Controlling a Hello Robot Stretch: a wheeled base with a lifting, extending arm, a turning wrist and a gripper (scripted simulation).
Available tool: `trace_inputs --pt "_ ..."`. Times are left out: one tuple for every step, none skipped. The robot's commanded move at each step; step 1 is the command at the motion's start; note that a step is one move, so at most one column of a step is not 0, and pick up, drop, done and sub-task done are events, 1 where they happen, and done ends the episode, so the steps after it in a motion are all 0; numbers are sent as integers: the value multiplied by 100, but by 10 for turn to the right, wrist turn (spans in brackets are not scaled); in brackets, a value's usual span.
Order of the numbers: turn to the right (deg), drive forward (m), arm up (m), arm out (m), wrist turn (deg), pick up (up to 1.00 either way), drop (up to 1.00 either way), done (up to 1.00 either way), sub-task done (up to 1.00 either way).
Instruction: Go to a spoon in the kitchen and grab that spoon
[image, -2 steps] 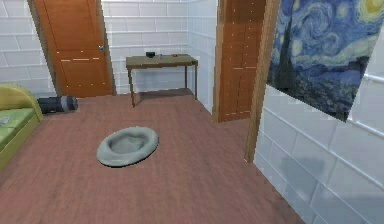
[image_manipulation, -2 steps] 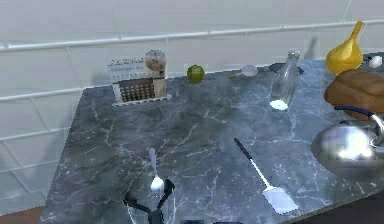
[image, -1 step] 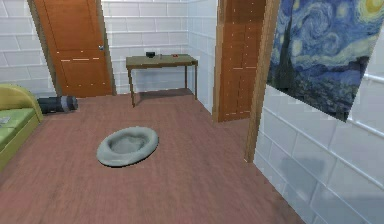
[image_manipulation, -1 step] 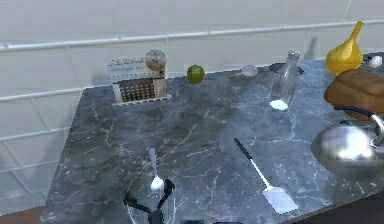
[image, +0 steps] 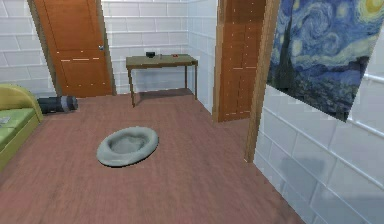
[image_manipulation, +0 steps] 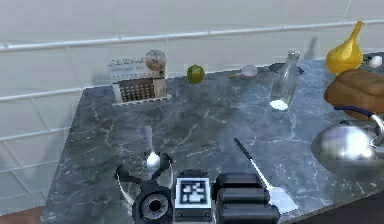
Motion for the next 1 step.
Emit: trace_inputs --pt "0 0 0 0 0 0 0 100 0"
